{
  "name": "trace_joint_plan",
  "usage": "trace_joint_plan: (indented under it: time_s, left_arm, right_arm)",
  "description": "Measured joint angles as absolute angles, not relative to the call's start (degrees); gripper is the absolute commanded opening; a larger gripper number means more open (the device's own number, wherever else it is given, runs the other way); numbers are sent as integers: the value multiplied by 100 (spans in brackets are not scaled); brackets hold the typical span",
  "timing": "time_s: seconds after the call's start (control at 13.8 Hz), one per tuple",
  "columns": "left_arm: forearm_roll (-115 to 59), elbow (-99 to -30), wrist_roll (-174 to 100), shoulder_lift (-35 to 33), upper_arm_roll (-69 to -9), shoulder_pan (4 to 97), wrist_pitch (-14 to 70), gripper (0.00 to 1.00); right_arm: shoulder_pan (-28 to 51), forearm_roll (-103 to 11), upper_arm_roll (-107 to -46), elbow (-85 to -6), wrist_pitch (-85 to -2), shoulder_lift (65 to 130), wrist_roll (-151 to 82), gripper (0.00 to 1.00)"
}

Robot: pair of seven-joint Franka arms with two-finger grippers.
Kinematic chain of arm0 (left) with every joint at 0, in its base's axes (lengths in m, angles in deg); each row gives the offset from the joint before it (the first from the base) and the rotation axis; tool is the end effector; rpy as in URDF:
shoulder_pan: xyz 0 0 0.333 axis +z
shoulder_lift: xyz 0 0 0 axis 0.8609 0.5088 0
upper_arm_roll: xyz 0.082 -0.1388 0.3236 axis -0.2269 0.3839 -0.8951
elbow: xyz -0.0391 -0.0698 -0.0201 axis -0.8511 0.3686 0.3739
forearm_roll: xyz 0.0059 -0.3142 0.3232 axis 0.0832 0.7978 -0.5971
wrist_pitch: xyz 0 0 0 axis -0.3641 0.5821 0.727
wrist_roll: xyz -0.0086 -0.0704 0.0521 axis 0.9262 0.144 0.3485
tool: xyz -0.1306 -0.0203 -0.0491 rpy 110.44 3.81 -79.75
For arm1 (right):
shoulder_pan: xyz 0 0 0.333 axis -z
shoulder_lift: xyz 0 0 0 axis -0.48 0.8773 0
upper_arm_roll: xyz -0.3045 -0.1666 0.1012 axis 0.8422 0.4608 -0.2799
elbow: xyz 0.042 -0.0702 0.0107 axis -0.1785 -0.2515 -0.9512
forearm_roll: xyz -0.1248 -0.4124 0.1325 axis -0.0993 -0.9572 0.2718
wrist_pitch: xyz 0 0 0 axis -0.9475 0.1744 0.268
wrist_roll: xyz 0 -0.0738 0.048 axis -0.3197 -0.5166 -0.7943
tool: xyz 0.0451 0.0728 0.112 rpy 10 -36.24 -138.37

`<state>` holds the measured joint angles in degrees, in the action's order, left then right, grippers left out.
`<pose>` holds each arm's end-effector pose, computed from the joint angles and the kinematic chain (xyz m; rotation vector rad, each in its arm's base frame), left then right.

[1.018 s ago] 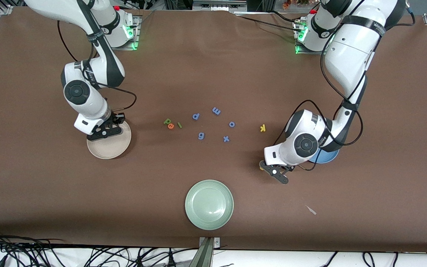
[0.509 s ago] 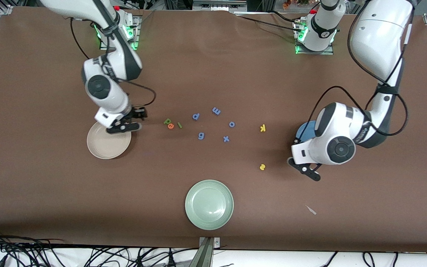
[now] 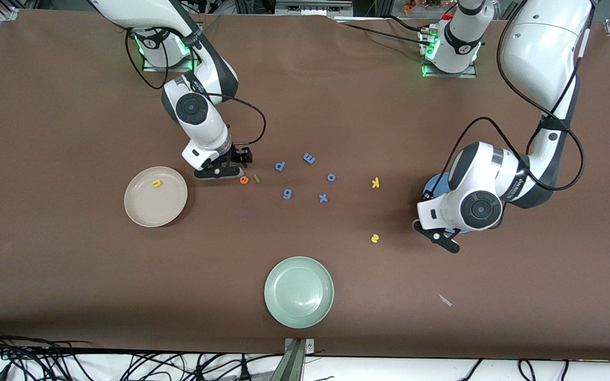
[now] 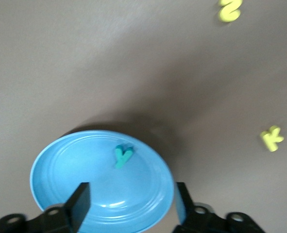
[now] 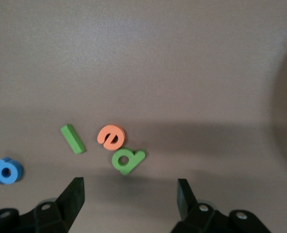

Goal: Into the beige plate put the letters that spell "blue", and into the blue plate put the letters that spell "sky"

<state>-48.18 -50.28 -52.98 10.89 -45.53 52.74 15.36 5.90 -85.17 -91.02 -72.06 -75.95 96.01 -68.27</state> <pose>0.7206 -0.1920 0.2483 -2.9262 0.8110 0.4495 0.5198 0.3223 0.1700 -3.1038 -0.1178 0.0077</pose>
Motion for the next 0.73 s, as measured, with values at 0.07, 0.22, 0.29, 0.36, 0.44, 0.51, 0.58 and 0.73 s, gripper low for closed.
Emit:
trace_joint_plan:
  time_s: [0.07,0.22,0.29,0.36,0.44,0.51,0.58,0.73]
  left_arm:
    - [-4818,-5014,-5023,1066,-4544,5165,1552,100]
    - [-4818,-4995,-4458,1081,-4530,4889,1804,100]
    - [-4818,-4995,-4170,1123,-4530,4752,2041,100]
    - [-4818,-4995,-3849,1188,-4530,4658,2305,100]
    - [-4818,-4995,-3477,1281,-4531,4600,2609,100]
    - [-4818,-4995,-3170,1377,-4532,4582,2891,100]
    - [-4818,-4995,-2988,1479,-4538,4582,3144,100]
    - [-4818,-4992,-2965,1679,-4563,4589,3574,100]
  right_arm:
    - [573,-8536,-9103,-7206,-7710,9674,-6799,92]
    - [506,-8731,-9104,-7205,-7857,9771,-6667,92]
    - [485,-8839,-9104,-7205,-7939,9799,-6571,92]
    - [473,-8893,-9104,-7205,-8029,9831,-6494,92]
    - [466,-8931,-9104,-7206,-8113,9873,-6380,92]
    - [464,-8947,-9104,-7213,-8210,9919,-6229,92]
    - [464,-8948,-9103,-7234,-8332,9969,-6051,92]
    - [465,-8948,-9090,-7308,-8614,10061,-5767,92]
